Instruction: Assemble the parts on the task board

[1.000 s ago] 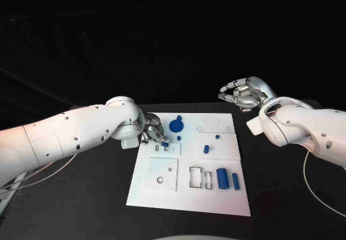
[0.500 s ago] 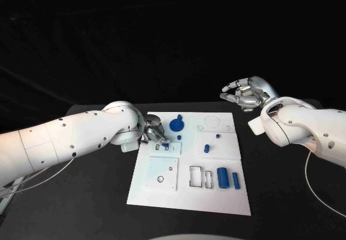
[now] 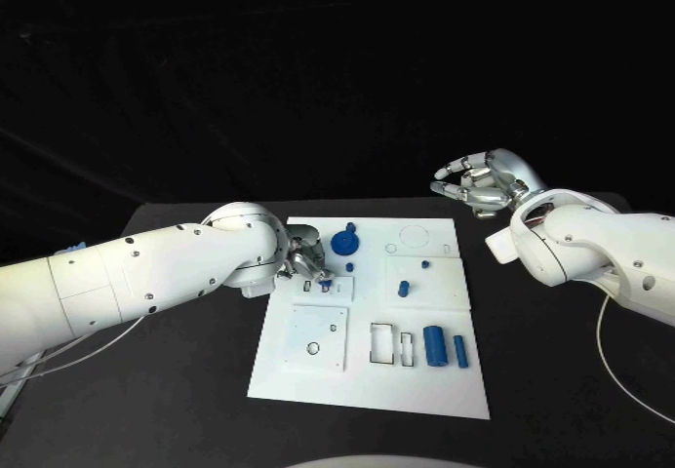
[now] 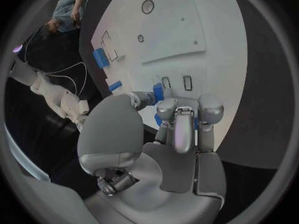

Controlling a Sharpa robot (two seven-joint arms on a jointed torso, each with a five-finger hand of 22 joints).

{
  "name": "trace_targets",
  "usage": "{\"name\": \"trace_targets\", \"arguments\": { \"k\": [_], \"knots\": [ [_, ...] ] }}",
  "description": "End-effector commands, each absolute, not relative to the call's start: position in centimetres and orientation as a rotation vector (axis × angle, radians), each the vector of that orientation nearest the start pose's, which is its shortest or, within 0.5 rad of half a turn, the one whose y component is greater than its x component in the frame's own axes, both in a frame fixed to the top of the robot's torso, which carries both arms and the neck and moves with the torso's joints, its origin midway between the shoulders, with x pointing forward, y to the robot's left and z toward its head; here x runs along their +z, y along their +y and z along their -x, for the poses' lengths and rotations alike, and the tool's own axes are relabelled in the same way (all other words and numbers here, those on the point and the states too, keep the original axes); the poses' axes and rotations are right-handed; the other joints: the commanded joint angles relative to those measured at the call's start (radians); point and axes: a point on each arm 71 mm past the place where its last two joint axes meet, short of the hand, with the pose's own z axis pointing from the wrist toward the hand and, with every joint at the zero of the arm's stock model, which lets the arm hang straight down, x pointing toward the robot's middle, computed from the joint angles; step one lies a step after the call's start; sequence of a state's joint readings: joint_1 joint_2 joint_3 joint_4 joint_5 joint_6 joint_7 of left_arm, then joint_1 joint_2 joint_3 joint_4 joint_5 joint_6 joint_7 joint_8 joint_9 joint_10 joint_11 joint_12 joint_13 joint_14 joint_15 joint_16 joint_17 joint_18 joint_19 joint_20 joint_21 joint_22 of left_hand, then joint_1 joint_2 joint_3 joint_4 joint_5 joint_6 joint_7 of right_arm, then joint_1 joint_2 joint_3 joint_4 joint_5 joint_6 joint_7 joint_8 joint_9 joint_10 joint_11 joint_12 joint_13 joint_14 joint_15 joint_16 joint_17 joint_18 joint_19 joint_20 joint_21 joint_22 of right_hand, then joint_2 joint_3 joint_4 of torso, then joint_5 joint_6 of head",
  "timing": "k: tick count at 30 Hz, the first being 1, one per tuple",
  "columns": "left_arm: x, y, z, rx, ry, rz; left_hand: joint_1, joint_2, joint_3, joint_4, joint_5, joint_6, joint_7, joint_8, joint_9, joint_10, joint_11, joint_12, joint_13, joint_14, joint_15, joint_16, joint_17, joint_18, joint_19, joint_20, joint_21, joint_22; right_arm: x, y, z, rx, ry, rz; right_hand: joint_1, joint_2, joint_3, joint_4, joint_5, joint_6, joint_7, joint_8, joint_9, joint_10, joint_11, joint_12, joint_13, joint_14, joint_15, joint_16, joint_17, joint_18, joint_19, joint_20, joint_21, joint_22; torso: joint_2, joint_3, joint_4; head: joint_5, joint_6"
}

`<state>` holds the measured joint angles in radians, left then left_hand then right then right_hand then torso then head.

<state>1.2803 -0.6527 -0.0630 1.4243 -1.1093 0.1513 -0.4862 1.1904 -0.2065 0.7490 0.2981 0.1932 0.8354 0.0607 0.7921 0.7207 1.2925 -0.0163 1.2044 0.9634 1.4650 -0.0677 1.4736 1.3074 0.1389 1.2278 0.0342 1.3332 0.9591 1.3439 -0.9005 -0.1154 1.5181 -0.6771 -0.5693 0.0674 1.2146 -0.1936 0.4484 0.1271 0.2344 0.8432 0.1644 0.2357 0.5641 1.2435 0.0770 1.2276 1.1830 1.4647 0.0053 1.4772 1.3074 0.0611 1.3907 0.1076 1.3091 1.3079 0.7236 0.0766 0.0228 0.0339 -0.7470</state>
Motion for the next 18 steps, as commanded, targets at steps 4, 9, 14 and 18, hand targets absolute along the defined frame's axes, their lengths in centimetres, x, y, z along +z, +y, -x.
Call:
{"name": "trace_targets", "arguments": {
  "k": [4, 9, 14, 18],
  "knots": [
    [-20.18, 14.35, -50.08, -0.423, 2.29, -0.04, 0.0, -0.012, 0.219, -0.21, 0.008, 0.012, -0.005, 0.008, 0.0, 0.01, -0.004, 0.005, 0.002, 0.058, -0.01, 0.004, 0.073, -0.021, 0.011, 0.001, 0.007, 0.006, -13.56, -24.79, -50.58, 0.929, 1.463, -0.572, -0.009, 0.002, 0.0, 0.006, 0.005, -0.008, -0.002, 0.006, 0.002, -0.003, 0.0, -0.004, -0.001, 0.048, -0.003, -0.007, 0.027, 0.015, -0.004, 0.001, -0.003, 0.019, 0.001, 0.0006, 0.0001, 0.003, -0.002],
    [-20.36, 14.4, -50.07, -0.402, 2.309, -0.05, -0.008, -0.013, 0.223, -0.209, 0.011, 0.018, -0.008, 0.01, 0.003, 0.014, -0.006, 0.005, 0.001, 0.058, -0.012, 0.004, 0.073, -0.021, 0.014, 0.0, 0.009, 0.009, -13.59, -24.78, -50.57, 0.929, 1.464, -0.572, -0.009, 0.002, 0.0, 0.006, 0.005, -0.008, -0.002, 0.006, 0.002, -0.003, 0.0, -0.004, -0.001, 0.048, -0.003, -0.007, 0.027, 0.015, -0.004, 0.001, -0.003, 0.019, 0.001, 0.0003, -0.0004, 0.003, -0.003],
    [-20.47, 14.49, -50.09, -0.387, 2.32, -0.054, -0.014, -0.016, 0.228, -0.21, 0.015, 0.022, -0.01, 0.013, 0.006, 0.018, -0.008, 0.006, 0.002, 0.058, -0.014, 0.003, 0.073, -0.022, 0.016, -0.002, 0.01, 0.012, -13.6, -24.78, -50.56, 0.929, 1.465, -0.572, -0.009, 0.002, 0.0, 0.006, 0.005, -0.008, -0.002, 0.006, 0.002, -0.003, 0.0, -0.004, -0.001, 0.048, -0.003, -0.007, 0.027, 0.015, -0.004, 0.001, -0.003, 0.019, 0.0, -0.0003, 0.0006, 0.004, -0.005],
    [-20.52, 14.57, -50.13, -0.373, 2.322, -0.049, -0.022, -0.017, 0.233, -0.21, 0.02, 0.027, -0.013, 0.017, 0.01, 0.021, -0.011, 0.007, 0.002, 0.058, -0.015, 0.003, 0.073, -0.022, 0.017, -0.003, 0.011, 0.013, -13.61, -24.79, -50.55, 0.929, 1.465, -0.572, -0.009, 0.002, 0.0, 0.006, 0.005, -0.008, -0.002, 0.006, 0.002, -0.003, 0.0, -0.004, -0.001, 0.048, -0.003, -0.007, 0.027, 0.015, -0.004, 0.001, -0.003, 0.019, 0.0, -0.0001, 0.0007, 0.006, -0.005]
  ]
}}
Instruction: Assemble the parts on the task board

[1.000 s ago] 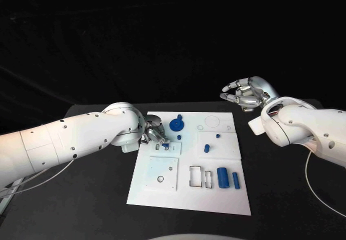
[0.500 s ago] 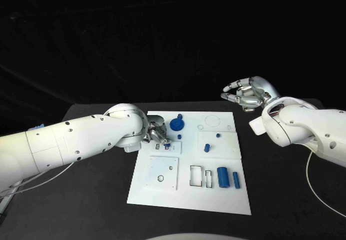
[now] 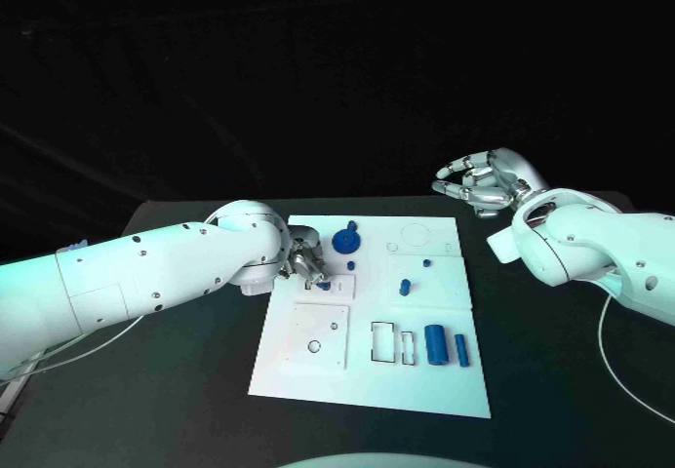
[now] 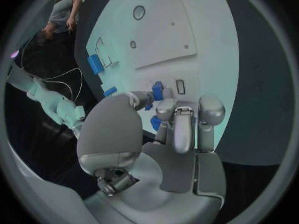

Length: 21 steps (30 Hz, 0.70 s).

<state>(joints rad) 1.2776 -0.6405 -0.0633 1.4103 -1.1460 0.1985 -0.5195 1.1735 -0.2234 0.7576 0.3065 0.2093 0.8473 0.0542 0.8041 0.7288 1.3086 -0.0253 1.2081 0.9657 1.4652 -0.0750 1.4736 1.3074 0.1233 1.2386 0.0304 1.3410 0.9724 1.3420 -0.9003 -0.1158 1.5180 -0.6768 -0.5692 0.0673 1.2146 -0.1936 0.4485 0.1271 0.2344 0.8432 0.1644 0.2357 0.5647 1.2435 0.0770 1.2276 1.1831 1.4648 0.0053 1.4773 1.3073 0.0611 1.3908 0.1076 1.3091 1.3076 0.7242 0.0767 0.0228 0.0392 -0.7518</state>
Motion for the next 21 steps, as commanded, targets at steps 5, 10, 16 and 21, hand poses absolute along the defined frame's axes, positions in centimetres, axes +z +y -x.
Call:
{"name": "trace_targets", "arguments": {
  "k": [5, 10, 16, 21],
  "knots": [
    [-20.6, 14.62, -50.2, -0.362, 2.322, -0.043, -0.007, 0.0, 0.226, -0.218, 0.004, 0.016, -0.007, 0.006, 0.003, 0.005, -0.002, 0.001, -0.003, 0.058, -0.009, 0.003, 0.073, -0.007, 0.006, 0.0, 0.004, 0.001, -13.62, -24.77, -50.53, 0.93, 1.466, -0.572, -0.009, 0.002, 0.0, 0.006, 0.005, -0.008, -0.002, 0.006, 0.001, -0.003, 0.0, -0.004, -0.001, 0.048, -0.003, -0.007, 0.027, 0.015, -0.005, 0.001, -0.003, 0.02, 0.0, -0.0005, 0.0008, -0.001, -0.001],
    [-20.75, 14.47, -50.2, -0.362, 2.319, -0.038, -0.011, 0.0, 0.228, -0.217, 0.004, 0.018, -0.008, 0.009, 0.006, 0.006, -0.003, 0.001, -0.003, 0.058, -0.009, 0.004, 0.074, -0.007, 0.006, 0.0, 0.004, 0.0, -13.65, -24.74, -50.51, 0.931, 1.466, -0.571, -0.012, 0.003, -0.002, 0.009, 0.007, -0.008, -0.003, 0.007, 0.002, -0.003, 0.0, -0.004, -0.002, 0.048, -0.003, -0.008, 0.025, 0.016, -0.005, 0.001, -0.006, 0.018, 0.0, -0.0004, 0.0008, 0.0, -0.001],
    [-20.87, 14.31, -50.21, -0.367, 2.302, -0.026, -0.014, 0.0, 0.231, -0.217, 0.004, 0.019, -0.009, 0.011, 0.008, 0.007, -0.004, 0.002, -0.002, 0.058, -0.01, 0.003, 0.074, -0.007, 0.007, -0.001, 0.005, 0.002, -13.69, -24.73, -50.49, 0.932, 1.467, -0.571, -0.012, 0.003, -0.002, 0.009, 0.007, -0.008, -0.003, 0.007, 0.002, -0.003, 0.0, -0.004, -0.002, 0.048, -0.003, -0.008, 0.025, 0.016, -0.005, 0.001, -0.006, 0.018, 0.0, 0.0002, -0.0004, 0.002, -0.001],
    [-20.87, 14.21, -50.18, -0.373, 2.292, -0.024, -0.016, 0.001, 0.233, -0.218, 0.005, 0.02, -0.01, 0.012, 0.01, 0.009, -0.005, 0.004, 0.001, 0.058, -0.011, 0.003, 0.074, -0.007, 0.008, -0.002, 0.005, 0.003, -13.71, -24.75, -50.48, 0.932, 1.466, -0.571, -0.012, 0.003, -0.002, 0.009, 0.007, -0.008, -0.003, 0.007, 0.002, -0.003, 0.0, -0.004, -0.002, 0.048, -0.003, -0.008, 0.025, 0.016, -0.005, 0.001, -0.006, 0.018, -0.001, 0.0005, 0.0001, 0.002, -0.001]
  ]
}}
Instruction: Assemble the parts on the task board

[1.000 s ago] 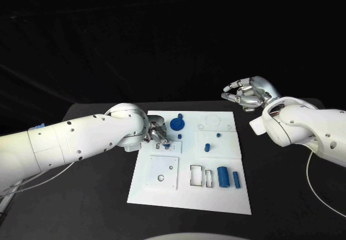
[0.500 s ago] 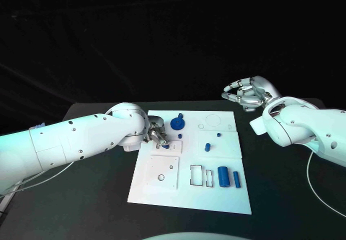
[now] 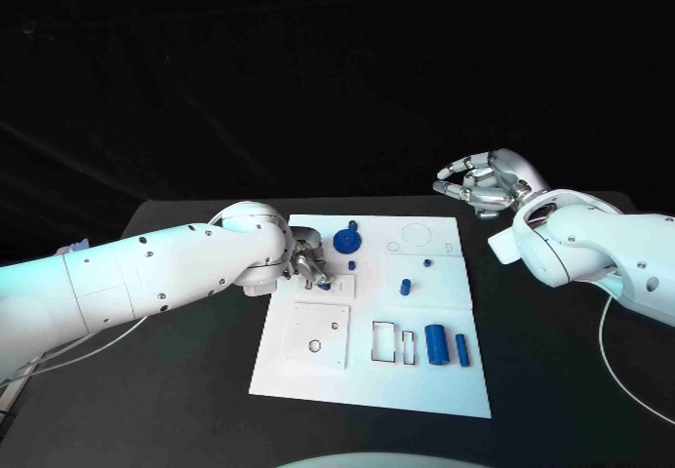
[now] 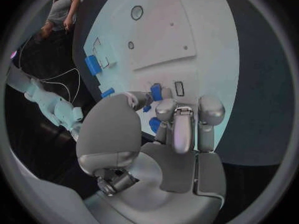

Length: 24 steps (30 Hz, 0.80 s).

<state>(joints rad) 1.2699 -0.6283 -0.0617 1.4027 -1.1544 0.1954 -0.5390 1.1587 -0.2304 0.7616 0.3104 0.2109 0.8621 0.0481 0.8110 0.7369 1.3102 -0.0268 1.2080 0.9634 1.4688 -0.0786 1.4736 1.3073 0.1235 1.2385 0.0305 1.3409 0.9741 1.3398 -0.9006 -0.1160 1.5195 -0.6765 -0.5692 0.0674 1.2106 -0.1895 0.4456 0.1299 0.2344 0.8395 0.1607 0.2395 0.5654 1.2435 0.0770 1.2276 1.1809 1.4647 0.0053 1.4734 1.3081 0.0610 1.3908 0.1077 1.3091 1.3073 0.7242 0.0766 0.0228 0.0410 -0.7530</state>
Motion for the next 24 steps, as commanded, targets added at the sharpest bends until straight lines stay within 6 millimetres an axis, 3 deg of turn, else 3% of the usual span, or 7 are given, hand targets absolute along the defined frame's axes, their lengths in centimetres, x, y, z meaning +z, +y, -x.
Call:
{"name": "trace_targets", "arguments": {
  "k": [1, 13, 24],
  "knots": [
    [-20.87, 14.18, -50.17, -0.374, 2.292, -0.025, -0.001, 0.008, 0.229, -0.222, 0.003, 0.005, -0.004, 0.005, 0.002, 0.008, -0.003, 0.004, 0.003, 0.054, -0.007, 0.003, 0.074, -0.007, 0.008, -0.002, 0.005, 0.002, -13.71, -24.75, -50.48, 0.932, 1.466, -0.571, -0.008, -0.001, 0.001, 0.006, 0.007, -0.004, 0.001, 0.003, 0.001, -0.003, 0.0, -0.004, 0.0, 0.048, -0.003, -0.004, 0.024, 0.016, -0.005, 0.0, -0.006, 0.018, -0.001, 0.0008, 0.0002, 0.0, 0.0],
    [-21.08, 13.87, -49.96, -0.369, 2.326, -0.053, -0.03, 0.006, 0.225, -0.215, -0.006, 0.018, -0.013, 0.02, 0.018, 0.024, -0.01, 0.012, 0.012, 0.055, -0.012, 0.003, 0.074, -0.009, 0.014, -0.006, 0.008, 0.011, -13.81, -24.79, -50.46, 0.932, 1.469, -0.573, -0.009, 0.0, 0.001, 0.007, 0.007, -0.005, 0.001, 0.004, 0.001, -0.004, 0.0, -0.005, -0.001, 0.048, -0.003, -0.004, 0.024, 0.016, -0.005, 0.0, -0.007, 0.017, -0.001, 0.0003, 0.0, 0.001, -0.003],
    [-21.23, 13.86, -50.11, -0.356, 2.34, -0.041, -0.096, 0.0, 0.145, -0.16, -0.013, 0.033, -0.031, 0.024, 0.039, 0.036, -0.023, 0.016, 0.02, 0.055, -0.023, 0.003, 0.076, -0.013, 0.026, -0.017, 0.011, 0.026, -13.81, -24.87, -50.43, 0.932, 1.467, -0.574, -0.01, 0.0, 0.0, 0.008, 0.008, -0.005, 0.001, 0.004, 0.001, -0.004, 0.0, -0.005, -0.001, 0.048, -0.003, -0.006, 0.022, 0.017, -0.007, 0.0, -0.01, 0.015, -0.001, 0.0003, 0.0003, 0.0, -0.003]
  ]
}}
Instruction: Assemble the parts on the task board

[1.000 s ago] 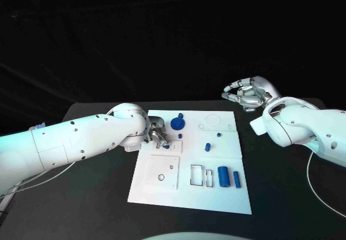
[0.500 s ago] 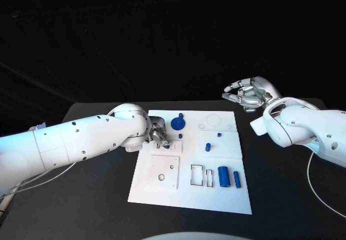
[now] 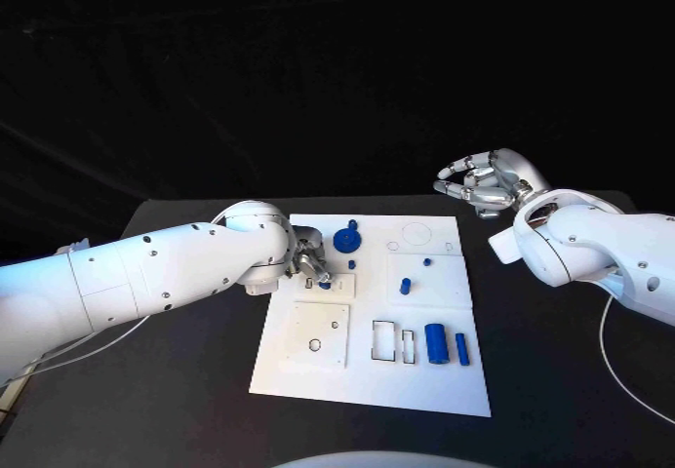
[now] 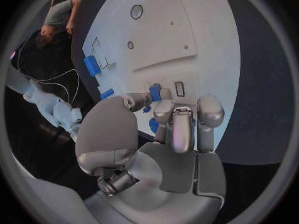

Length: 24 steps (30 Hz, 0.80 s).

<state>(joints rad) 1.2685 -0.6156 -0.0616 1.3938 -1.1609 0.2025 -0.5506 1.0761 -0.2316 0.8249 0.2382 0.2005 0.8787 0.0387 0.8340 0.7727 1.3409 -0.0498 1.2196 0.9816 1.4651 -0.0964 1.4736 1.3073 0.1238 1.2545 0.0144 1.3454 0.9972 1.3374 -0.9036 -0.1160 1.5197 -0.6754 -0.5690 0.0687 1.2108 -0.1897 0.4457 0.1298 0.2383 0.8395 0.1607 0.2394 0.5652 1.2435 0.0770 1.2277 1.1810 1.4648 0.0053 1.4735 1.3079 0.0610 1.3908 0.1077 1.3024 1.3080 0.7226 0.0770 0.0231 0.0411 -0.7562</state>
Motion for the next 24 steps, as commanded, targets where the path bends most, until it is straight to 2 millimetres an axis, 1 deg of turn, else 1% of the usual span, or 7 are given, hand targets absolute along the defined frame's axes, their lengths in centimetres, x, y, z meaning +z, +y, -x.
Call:
{"name": "trace_targets", "arguments": {
  "k": [1, 8, 11, 13, 16, 21, 24],
  "knots": [
    [-21.24, 13.87, -50.14, -0.354, 2.34, -0.039, -0.018, 0.002, 0.074, -0.081, -0.004, 0.018, -0.022, 0.0, 0.004, 0.005, -0.001, 0.005, 0.002, 0.059, -0.006, 0.003, 0.076, -0.013, 0.011, -0.002, 0.006, 0.002, -13.81, -24.88, -50.43, 0.932, 1.467, -0.574, -0.01, 0.0, 0.0, 0.009, 0.004, -0.005, 0.001, 0.004, 0.002, -0.005, 0.0, -0.006, -0.003, 0.047, -0.004, -0.007, 0.019, 0.017, -0.009, 0.0, -0.006, 0.012, 0.001, 0.0001, -0.0001, 0.0, 0.001],
    [-21.3, 14.02, -50.29, -0.342, 2.34, -0.029, -0.035, 0.001, 0.018, -0.048, -0.012, 0.026, -0.025, -0.006, 0.009, 0.006, -0.004, 0.006, 0.004, 0.059, -0.009, 0.003, 0.076, -0.014, 0.014, -0.005, 0.005, 0.004, -13.81, -24.94, -50.42, 0.931, 1.467, -0.575, -0.011, -0.001, -0.001, 0.009, 0.004, -0.005, 0.001, 0.004, 0.002, -0.006, 0.0, -0.007, -0.004, 0.046, -0.004, -0.009, 0.015, 0.018, -0.011, 0.0, -0.009, 0.009, 0.0, -0.0003, -0.0006, -0.001, 0.002],
    [-21.33, 14.05, -50.33, -0.339, 2.34, -0.026, -0.051, 0.0, -0.045, -0.015, -0.013, 0.033, -0.026, -0.011, 0.012, 0.006, -0.004, 0.009, 0.007, 0.059, -0.009, 0.003, 0.076, -0.015, 0.019, -0.005, 0.005, 0.008, -13.81, -24.96, -50.42, 0.931, 1.467, -0.575, -0.011, -0.001, -0.001, 0.009, 0.004, -0.005, 0.001, 0.004, 0.002, -0.006, 0.0, -0.007, -0.004, 0.046, -0.004, -0.009, 0.015, 0.018, -0.011, 0.0, -0.009, 0.009, 0.0, -0.0002, -0.0003, -0.002, 0.003],
    [-21.35, 14.06, -50.34, -0.338, 2.342, -0.026, -0.052, 0.0, -0.062, -0.006, -0.012, 0.035, -0.027, -0.014, 0.012, 0.007, -0.005, 0.01, 0.009, 0.059, -0.01, 0.003, 0.077, -0.015, 0.02, -0.006, 0.005, 0.01, -13.81, -24.97, -50.42, 0.931, 1.466, -0.575, -0.012, -0.001, -0.002, 0.009, 0.003, -0.006, 0.001, 0.004, 0.002, -0.006, 0.0, -0.008, -0.004, 0.046, -0.004, -0.01, 0.013, 0.019, -0.012, 0.0, -0.012, 0.007, 0.001, -0.0003, 0.0001, -0.002, 0.003],
    [-21.41, 14.07, -50.34, -0.334, 2.348, -0.028, -0.058, 0.0, -0.11, 0.021, -0.011, 0.041, -0.027, -0.019, 0.014, 0.008, -0.005, 0.013, 0.013, 0.06, -0.01, 0.003, 0.077, -0.016, 0.023, -0.006, 0.006, 0.014, -13.81, -24.98, -50.43, 0.931, 1.466, -0.575, -0.013, -0.002, -0.003, 0.01, 0.001, -0.006, 0.001, 0.005, 0.002, -0.007, 0.0, -0.009, -0.005, 0.045, -0.004, -0.011, 0.012, 0.019, -0.014, 0.0, -0.014, 0.005, 0.001, -0.0006, 0.0002, -0.003, 0.003],
    [-21.49, 14.12, -50.32, -0.326, 2.356, -0.03, -0.06, 0.001, -0.165, 0.049, -0.011, 0.046, -0.027, -0.024, 0.017, 0.008, -0.005, 0.013, 0.012, 0.06, -0.01, 0.003, 0.077, -0.017, 0.027, -0.007, 0.008, 0.019, -13.82, -25.03, -50.43, 0.932, 1.465, -0.576, -0.015, -0.002, -0.004, 0.012, -0.001, -0.007, 0.001, 0.005, 0.002, -0.008, 0.0, -0.01, -0.006, 0.045, -0.004, -0.012, 0.01, 0.02, -0.015, 0.0, -0.017, 0.003, 0.001, -0.0004, -0.0001, -0.002, 0.002],
    [-21.52, 14.14, -50.31, -0.323, 2.358, -0.031, -0.072, 0.005, -0.201, 0.053, -0.012, 0.049, -0.026, -0.027, 0.019, 0.008, -0.004, 0.012, 0.01, 0.06, -0.01, 0.003, 0.077, -0.018, 0.027, -0.006, 0.008, 0.019, -13.82, -25.05, -50.43, 0.932, 1.464, -0.576, -0.015, -0.002, -0.005, 0.012, -0.002, -0.007, 0.001, 0.005, 0.002, -0.008, 0.0, -0.01, -0.007, 0.044, -0.004, -0.013, 0.008, 0.02, -0.016, 0.0, -0.019, 0.001, 0.001, -0.0003, -0.0003, -0.003, 0.001]
  ]
}}
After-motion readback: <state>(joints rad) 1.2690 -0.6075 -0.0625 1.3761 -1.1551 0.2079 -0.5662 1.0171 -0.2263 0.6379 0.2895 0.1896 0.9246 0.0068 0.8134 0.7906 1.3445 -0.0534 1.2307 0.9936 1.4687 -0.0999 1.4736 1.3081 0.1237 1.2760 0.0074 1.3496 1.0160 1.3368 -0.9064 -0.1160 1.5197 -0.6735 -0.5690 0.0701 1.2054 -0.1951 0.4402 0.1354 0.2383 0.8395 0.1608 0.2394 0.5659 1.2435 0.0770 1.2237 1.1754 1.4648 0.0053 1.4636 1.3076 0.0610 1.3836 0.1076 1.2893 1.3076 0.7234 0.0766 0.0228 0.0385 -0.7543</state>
